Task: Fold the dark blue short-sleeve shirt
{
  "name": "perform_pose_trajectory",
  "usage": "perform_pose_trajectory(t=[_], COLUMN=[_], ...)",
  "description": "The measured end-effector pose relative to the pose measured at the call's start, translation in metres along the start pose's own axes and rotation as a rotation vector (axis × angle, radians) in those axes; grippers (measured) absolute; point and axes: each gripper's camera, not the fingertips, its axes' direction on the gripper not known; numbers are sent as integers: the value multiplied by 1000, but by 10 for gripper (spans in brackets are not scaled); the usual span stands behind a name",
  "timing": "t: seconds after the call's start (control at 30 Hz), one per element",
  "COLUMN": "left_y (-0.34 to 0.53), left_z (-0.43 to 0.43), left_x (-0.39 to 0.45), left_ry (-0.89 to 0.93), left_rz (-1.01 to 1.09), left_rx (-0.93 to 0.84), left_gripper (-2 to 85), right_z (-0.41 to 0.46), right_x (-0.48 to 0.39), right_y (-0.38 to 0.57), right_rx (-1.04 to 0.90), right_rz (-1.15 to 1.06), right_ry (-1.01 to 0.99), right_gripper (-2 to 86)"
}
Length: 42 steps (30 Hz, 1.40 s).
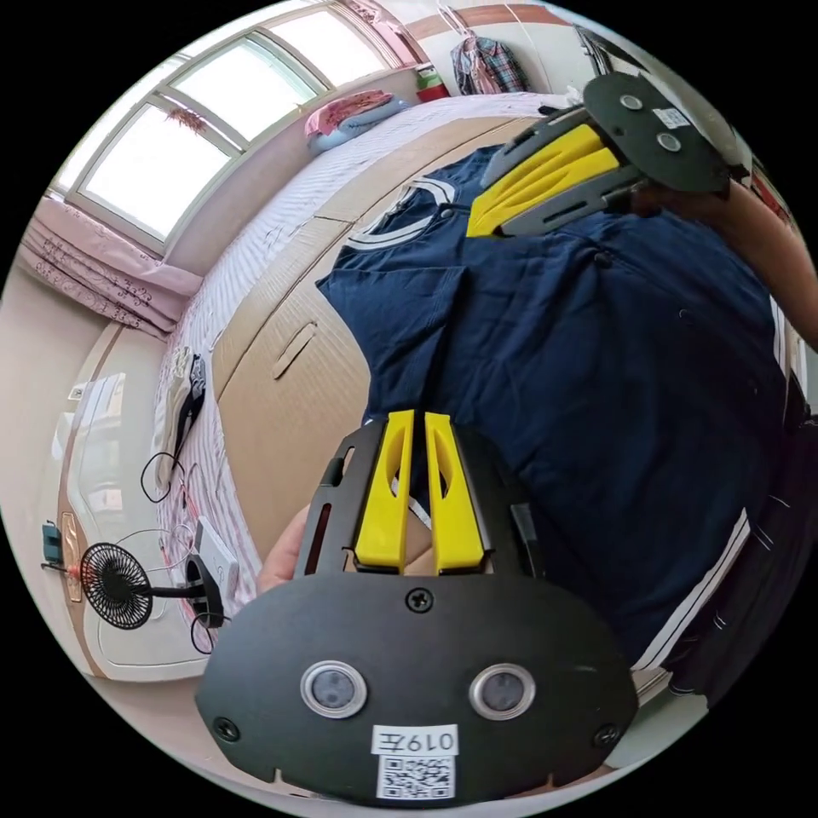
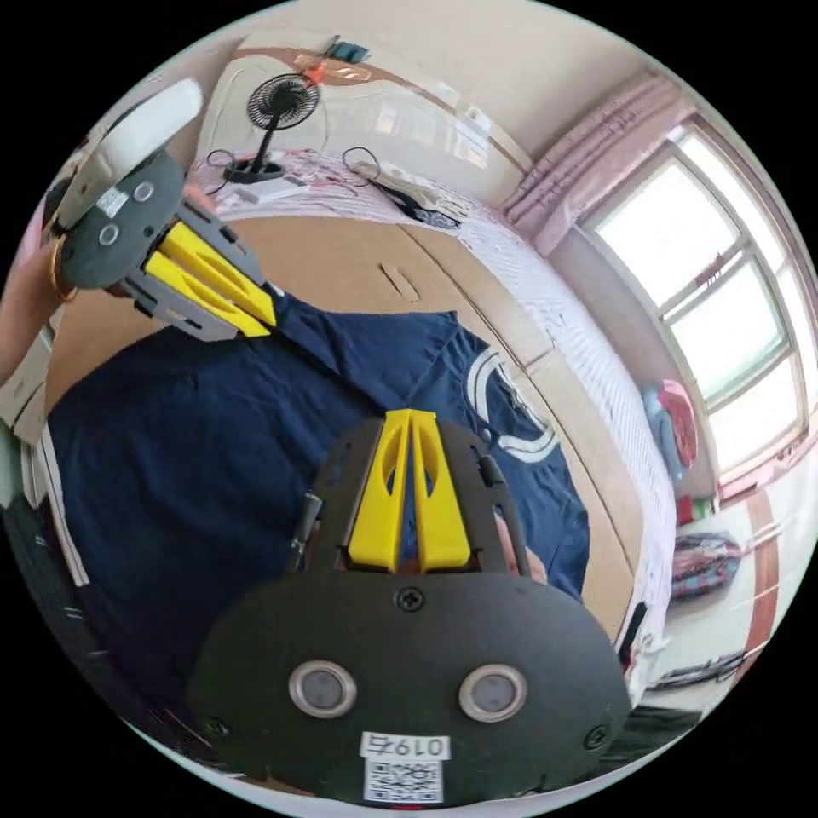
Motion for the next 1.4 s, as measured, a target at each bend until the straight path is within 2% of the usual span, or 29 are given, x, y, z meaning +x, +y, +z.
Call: perform_pose_trajectory(t=[0.1, 0.27, 0.43, 0.53, 0.6, 0.67, 0.8, 0.93, 1.03, 1.1, 1.27, 1.4], left_y=[15, 26, -21, -63, -91, -105, -129, -137, -139, -141, -142, -142], left_z=[-21, -30, -6, 33, 80, 119, 182, 212, 228, 236, 247, 251], left_x=[-35, -94, -165, -235, -302, -347, -410, -446, -473, -492, -527, -547], left_ry=[10, 109, 184, 297, 546, 698, 726, 780, 820, 812, 862, 881], left_rz=[-154, -366, -394, -420, -467, -522, -601, -647, -668, -665, -657, -640], left_rx=[67, 152, 195, 178, 178, 169, 87, 93, 111, 105, 131, 134], left_gripper=[13, 15, 23, 38, 64, 80, 90, 90, 88, 87, 84, 81], right_z=[-13, -23, -41, -53, -52, -47, -15, 30, 88, 135, 221, 270], right_x=[63, 162, 240, 276, 303, 325, 391, 458, 521, 568, 635, 681], right_y=[52, 131, 173, 172, 157, 140, 78, 10, -50, -92, -152, -172], right_rx=[-14, -32, 26, 107, 119, 121, 106, 117, 71, 15, -123, -119], right_rz=[215, 383, 470, 458, 407, 373, 292, 256, 313, 374, 439, 515], right_ry=[-158, -413, -494, -496, -483, -472, -533, -628, -697, -701, -706, -910], right_gripper=[-10, -9, -2, 41, 85, 100, 98, 83, 56, 8, -5, -6])
